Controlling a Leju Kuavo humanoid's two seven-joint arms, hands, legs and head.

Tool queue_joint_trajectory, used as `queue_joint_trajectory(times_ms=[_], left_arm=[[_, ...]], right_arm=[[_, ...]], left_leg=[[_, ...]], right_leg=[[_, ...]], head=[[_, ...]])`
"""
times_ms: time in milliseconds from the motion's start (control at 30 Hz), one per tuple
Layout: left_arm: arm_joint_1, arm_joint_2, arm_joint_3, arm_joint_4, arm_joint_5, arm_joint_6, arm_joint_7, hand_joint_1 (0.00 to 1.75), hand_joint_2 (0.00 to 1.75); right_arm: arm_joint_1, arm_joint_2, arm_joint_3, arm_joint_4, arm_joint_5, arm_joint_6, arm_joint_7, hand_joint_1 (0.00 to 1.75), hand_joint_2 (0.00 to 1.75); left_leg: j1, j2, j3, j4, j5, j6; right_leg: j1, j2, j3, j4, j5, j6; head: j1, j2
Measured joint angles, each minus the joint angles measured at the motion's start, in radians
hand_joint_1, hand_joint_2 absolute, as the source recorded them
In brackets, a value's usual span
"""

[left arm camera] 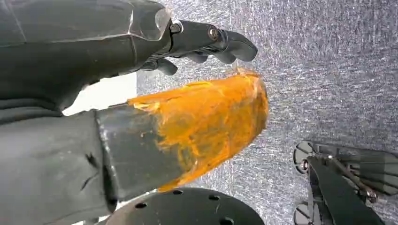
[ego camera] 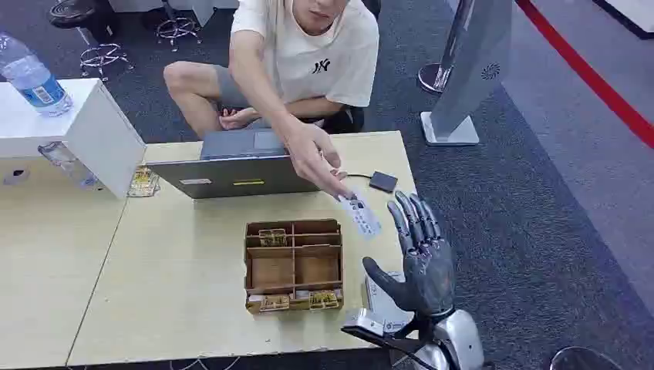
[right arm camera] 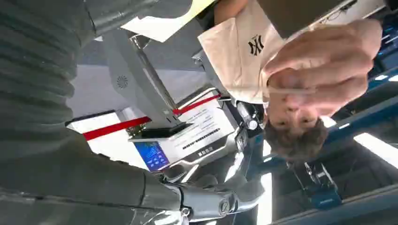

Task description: Pass the card to the sensor for recognition and then transmit it.

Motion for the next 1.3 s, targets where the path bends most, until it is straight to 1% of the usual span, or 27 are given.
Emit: queue_joint_trajectory(times_ms=[300, 367, 433, 467, 500, 533, 667, 967, 1067, 1300], left_arm=[[0.000, 0.000, 0.000, 0.000, 0.000, -0.001, 0.000, 0.00, 0.00], [0.000, 0.000, 0.000, 0.000, -0.001, -0.001, 0.000, 0.00, 0.00], [0.000, 0.000, 0.000, 0.000, -0.003, -0.003, 0.000, 0.00, 0.00], [0.000, 0.001, 0.000, 0.000, -0.004, -0.004, 0.000, 0.00, 0.00], [-0.001, 0.001, 0.000, 0.000, -0.005, -0.004, 0.000, 0.00, 0.00], [-0.001, 0.001, 0.000, 0.000, -0.008, -0.004, 0.000, 0.00, 0.00], [-0.001, 0.001, 0.000, 0.000, -0.011, -0.004, 0.000, 0.00, 0.00], [-0.001, 0.004, -0.008, 0.000, -0.010, -0.004, 0.015, 0.00, 0.00], [-0.001, 0.005, -0.015, 0.000, -0.016, -0.005, 0.006, 0.00, 0.00], [-0.001, -0.005, -0.029, 0.000, -0.018, 0.000, 0.004, 0.00, 0.00]], right_arm=[[-0.015, 0.000, 0.017, 0.041, 0.007, 0.000, 0.002, 0.00, 1.75], [-0.020, 0.000, 0.019, 0.048, 0.006, 0.000, 0.025, 0.00, 1.75], [-0.044, -0.006, 0.032, 0.069, -0.015, 0.000, 0.068, 0.00, 1.75], [-0.057, -0.007, 0.038, 0.078, -0.019, 0.000, 0.081, 0.10, 1.75], [-0.067, -0.009, 0.046, 0.090, -0.025, 0.000, 0.096, 1.48, 1.75], [-0.075, -0.011, 0.051, 0.098, -0.031, 0.000, 0.104, 1.75, 1.75], [-0.092, -0.014, 0.062, 0.122, -0.055, 0.000, 0.116, 1.75, 1.75], [-0.097, -0.018, 0.066, 0.133, -0.088, 0.000, 0.117, 1.75, 1.75], [-0.098, -0.019, 0.066, 0.134, -0.075, 0.000, 0.121, 1.75, 1.75], [-0.096, -0.019, 0.066, 0.134, -0.075, 0.000, 0.124, 1.75, 1.75]], left_leg=[[0.000, 0.000, 0.000, 0.000, 0.000, 0.000], [0.000, 0.000, 0.000, 0.000, 0.000, 0.000], [0.000, 0.000, 0.000, 0.000, 0.000, 0.000], [0.000, 0.000, 0.000, 0.000, 0.000, 0.000], [0.000, 0.000, 0.000, 0.000, 0.000, 0.000], [0.000, 0.000, 0.000, 0.000, 0.001, 0.000], [0.000, 0.000, 0.000, 0.000, 0.001, 0.000], [0.000, 0.000, 0.000, 0.000, 0.001, 0.000], [0.000, 0.000, 0.000, 0.000, 0.001, 0.000], [0.000, 0.000, 0.000, 0.000, 0.001, 0.000]], right_leg=[[0.000, 0.000, 0.000, 0.000, 0.000, 0.000], [0.000, 0.000, 0.000, 0.000, 0.000, 0.000], [0.000, 0.000, 0.000, 0.000, 0.000, 0.000], [0.000, 0.000, 0.000, 0.000, 0.000, 0.000], [0.000, 0.000, 0.000, 0.000, 0.000, 0.000], [0.000, 0.000, 0.000, 0.000, 0.000, 0.000], [0.000, 0.000, 0.000, 0.000, 0.000, 0.000], [0.000, 0.000, -0.001, 0.000, 0.000, 0.000], [0.000, 0.000, -0.001, 0.000, 0.000, 0.000], [0.000, 0.000, 0.000, 0.000, 0.000, 0.000]], head=[[0.000, 0.000], [0.000, 0.000], [0.000, 0.000], [0.000, 0.000], [0.000, 0.000], [0.000, 0.000], [0.000, 0.000], [0.000, 0.000], [0.000, 0.000], [0.000, 0.000]])
